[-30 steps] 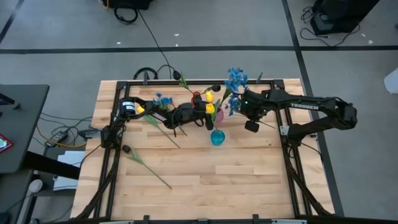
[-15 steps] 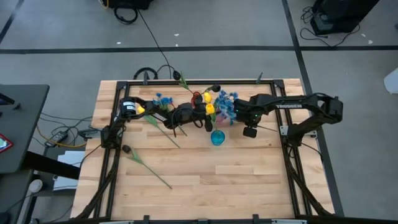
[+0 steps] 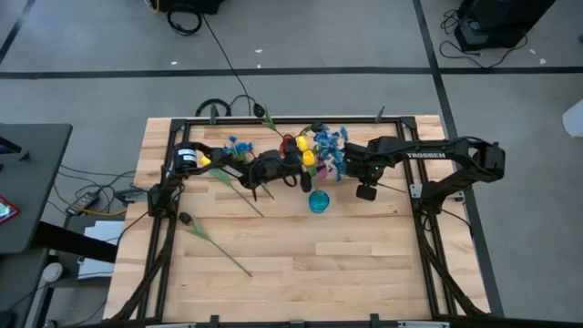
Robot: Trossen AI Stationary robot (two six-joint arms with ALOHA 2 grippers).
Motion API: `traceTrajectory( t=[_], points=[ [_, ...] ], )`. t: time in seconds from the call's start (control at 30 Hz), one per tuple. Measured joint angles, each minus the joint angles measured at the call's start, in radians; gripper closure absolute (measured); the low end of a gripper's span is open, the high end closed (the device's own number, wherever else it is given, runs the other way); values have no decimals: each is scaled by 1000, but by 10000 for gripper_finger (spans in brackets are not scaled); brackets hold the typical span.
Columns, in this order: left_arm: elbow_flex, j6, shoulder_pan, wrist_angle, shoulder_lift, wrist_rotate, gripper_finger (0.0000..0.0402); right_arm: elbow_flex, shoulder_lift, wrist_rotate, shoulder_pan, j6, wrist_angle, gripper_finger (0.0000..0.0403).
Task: Sort flowers into vase by color
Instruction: Put the blue flowers into the pink vase
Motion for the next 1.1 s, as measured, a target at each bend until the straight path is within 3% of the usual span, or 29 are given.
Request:
traceTrajectory(
  t=[0.13,0.3,0.8,1.1],
  points=[
    [0,48,-4,25,-12,7,93,0,0,0,0,0,-2,370],
    [1,75,-6,27,-50,9,107,0,-1,-11,0,1,-17,370],
    [1,71,9,-2,-76,9,257,0,-2,-16,5,12,-7,369],
    [2,70,9,-2,-76,8,314,0,-3,-20,7,12,-42,368]
  ],
)
